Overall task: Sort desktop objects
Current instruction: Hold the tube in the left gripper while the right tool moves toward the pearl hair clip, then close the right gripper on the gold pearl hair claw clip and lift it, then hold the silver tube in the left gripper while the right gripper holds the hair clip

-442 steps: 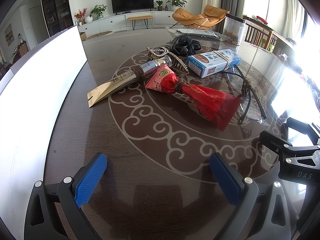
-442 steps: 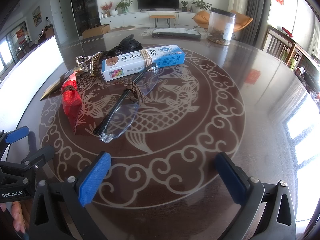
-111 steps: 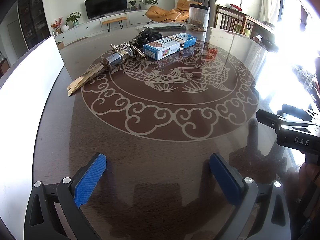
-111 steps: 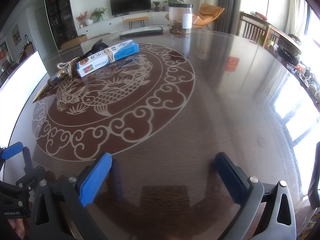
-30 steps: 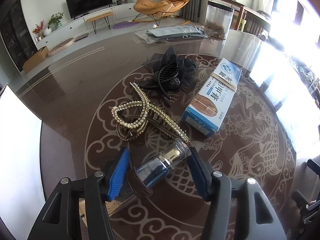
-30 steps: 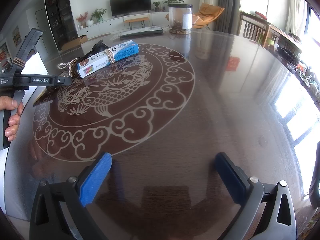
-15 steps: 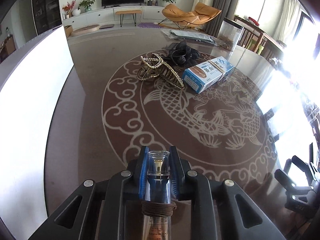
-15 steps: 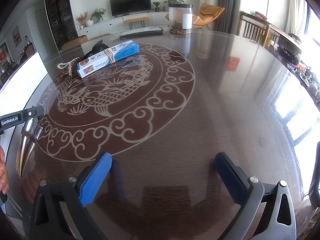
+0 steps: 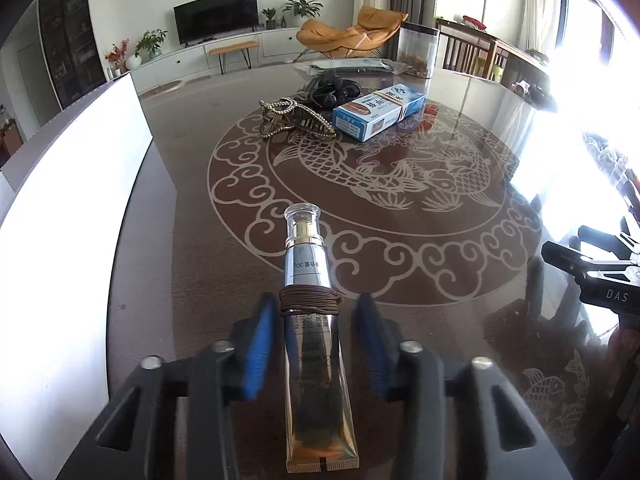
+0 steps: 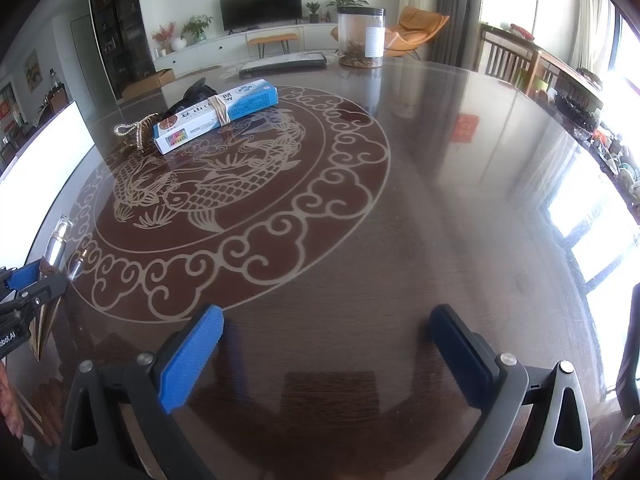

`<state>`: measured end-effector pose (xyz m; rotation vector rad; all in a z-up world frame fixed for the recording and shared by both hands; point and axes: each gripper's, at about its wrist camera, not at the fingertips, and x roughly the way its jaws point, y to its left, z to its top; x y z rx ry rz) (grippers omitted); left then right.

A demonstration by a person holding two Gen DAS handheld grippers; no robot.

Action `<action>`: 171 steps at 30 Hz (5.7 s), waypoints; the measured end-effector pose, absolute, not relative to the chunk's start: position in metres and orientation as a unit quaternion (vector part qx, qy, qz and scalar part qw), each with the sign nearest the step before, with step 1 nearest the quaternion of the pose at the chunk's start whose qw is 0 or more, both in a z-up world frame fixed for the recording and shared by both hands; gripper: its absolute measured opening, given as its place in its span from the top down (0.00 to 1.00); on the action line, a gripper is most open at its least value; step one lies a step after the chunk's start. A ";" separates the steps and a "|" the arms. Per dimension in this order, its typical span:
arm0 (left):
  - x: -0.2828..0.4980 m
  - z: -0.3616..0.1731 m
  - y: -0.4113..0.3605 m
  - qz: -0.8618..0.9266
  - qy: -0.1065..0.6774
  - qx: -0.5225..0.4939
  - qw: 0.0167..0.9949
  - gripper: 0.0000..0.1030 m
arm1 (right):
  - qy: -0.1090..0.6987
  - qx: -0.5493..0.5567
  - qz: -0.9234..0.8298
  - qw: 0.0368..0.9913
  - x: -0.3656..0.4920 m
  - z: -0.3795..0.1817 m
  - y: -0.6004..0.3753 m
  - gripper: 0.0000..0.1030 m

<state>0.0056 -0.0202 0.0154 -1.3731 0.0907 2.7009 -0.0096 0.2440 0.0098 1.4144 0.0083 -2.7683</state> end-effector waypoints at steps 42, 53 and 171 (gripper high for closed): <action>0.001 0.012 -0.051 0.902 -0.023 -0.430 0.013 0.72 | 0.008 0.457 -0.889 0.012 -0.010 0.009 0.244 0.00; 0.001 0.012 -0.052 0.903 -0.026 -0.430 0.015 0.72 | -0.003 0.386 -0.892 0.235 -0.091 0.079 0.138 0.01; -0.033 0.004 0.054 0.884 0.033 -0.462 0.054 0.00 | -0.028 0.427 -0.902 0.063 0.006 0.017 0.273 0.15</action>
